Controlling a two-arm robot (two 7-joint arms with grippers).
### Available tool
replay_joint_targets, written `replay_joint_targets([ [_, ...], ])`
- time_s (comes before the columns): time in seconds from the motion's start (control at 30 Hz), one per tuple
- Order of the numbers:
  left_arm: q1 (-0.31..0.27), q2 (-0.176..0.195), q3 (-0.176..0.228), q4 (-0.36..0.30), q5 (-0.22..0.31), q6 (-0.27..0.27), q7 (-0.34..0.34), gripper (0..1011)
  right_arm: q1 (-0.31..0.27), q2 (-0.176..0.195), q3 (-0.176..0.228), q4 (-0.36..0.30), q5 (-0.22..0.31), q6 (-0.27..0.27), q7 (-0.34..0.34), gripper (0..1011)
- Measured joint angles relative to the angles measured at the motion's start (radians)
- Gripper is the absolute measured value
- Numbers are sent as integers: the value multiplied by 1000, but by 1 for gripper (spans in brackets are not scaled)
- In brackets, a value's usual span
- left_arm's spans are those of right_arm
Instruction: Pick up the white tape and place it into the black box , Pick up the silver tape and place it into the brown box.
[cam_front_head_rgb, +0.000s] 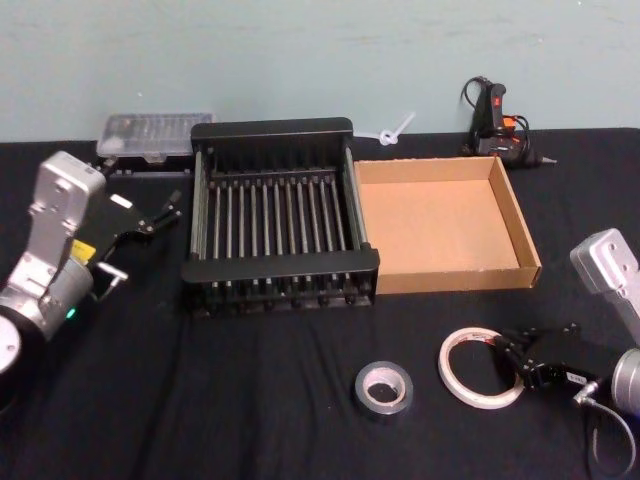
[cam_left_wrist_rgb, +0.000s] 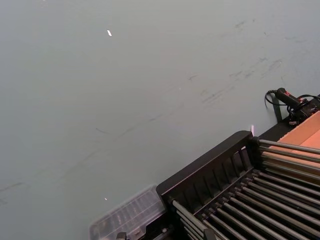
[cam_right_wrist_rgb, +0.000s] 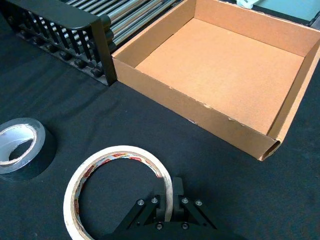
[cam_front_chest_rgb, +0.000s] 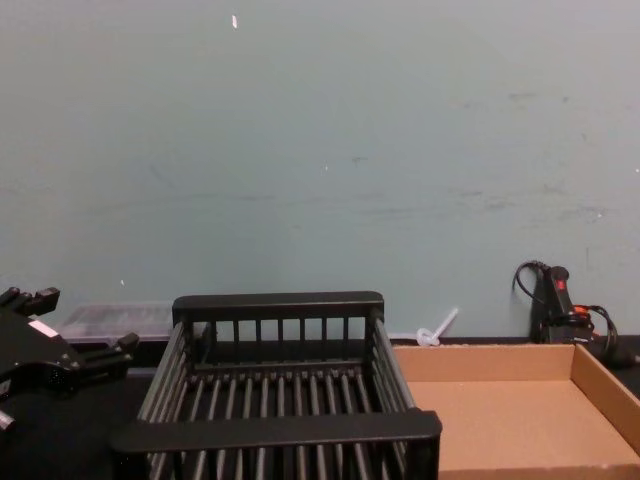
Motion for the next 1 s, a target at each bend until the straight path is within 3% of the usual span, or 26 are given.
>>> replay_joint_targets([
  [0.3,0,0,0,0,0,0,0,1001,-3,5,5,-23,4,-39,11,96],
  [0.57,0,0,0,0,0,0,0,1001,30,-14,17,-31,20,-65,10,96],
  [0.77,0,0,0,0,0,0,0,1001,83,-40,9,-28,18,-76,-4,96],
  [1.0,0,0,0,0,0,0,0,1001,170,-83,-28,2,-15,-77,-14,95],
])
